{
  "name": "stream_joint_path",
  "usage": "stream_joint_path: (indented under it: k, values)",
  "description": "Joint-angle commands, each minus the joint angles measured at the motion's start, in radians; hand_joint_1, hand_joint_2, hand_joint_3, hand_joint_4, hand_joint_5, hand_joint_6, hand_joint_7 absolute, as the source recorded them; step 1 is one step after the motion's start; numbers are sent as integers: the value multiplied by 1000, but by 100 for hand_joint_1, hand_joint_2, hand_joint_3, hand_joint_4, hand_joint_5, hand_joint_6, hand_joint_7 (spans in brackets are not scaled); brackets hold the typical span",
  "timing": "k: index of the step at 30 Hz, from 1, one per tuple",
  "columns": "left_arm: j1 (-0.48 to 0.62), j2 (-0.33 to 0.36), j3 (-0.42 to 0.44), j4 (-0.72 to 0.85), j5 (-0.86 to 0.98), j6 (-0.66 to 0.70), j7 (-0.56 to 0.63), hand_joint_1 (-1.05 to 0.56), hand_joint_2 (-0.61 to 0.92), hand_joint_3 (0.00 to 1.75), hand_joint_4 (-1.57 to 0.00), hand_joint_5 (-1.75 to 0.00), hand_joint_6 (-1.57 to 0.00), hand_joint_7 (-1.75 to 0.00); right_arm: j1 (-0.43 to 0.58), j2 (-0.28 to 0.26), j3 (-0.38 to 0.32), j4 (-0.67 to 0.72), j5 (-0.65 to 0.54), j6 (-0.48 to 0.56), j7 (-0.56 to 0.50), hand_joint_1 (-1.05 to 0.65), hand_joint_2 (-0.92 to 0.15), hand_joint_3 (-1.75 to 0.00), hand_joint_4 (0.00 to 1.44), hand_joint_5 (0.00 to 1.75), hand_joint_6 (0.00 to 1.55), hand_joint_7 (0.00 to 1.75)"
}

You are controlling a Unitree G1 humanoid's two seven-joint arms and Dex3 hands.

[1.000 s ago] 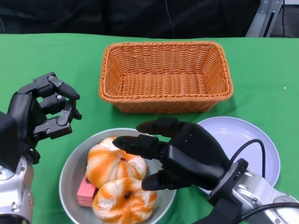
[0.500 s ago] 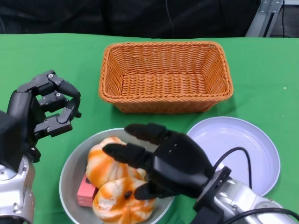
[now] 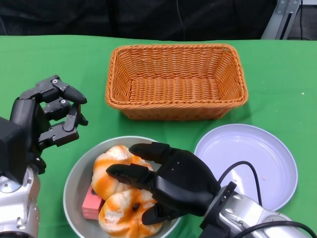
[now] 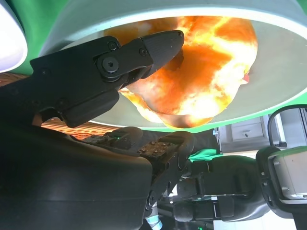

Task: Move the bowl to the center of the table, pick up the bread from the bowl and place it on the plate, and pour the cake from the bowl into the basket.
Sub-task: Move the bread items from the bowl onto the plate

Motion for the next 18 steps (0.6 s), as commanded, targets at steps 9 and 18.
stream_joint_path:
  k: [9, 18]
  values:
    - [2, 18, 10, -2, -1, -17, 1, 0, 52, 112, -85, -145, -91, -121, -13, 6, 37, 49, -13, 35, -23, -86, -84, 0, 38, 6, 38, 0]
    - [4, 20, 15, -4, 0, -41, 2, -2, 46, 121, -83, -147, -88, -124, -4, 36, 60, 40, -43, 145, 82, -86, -87, -1, 50, 12, 43, 2]
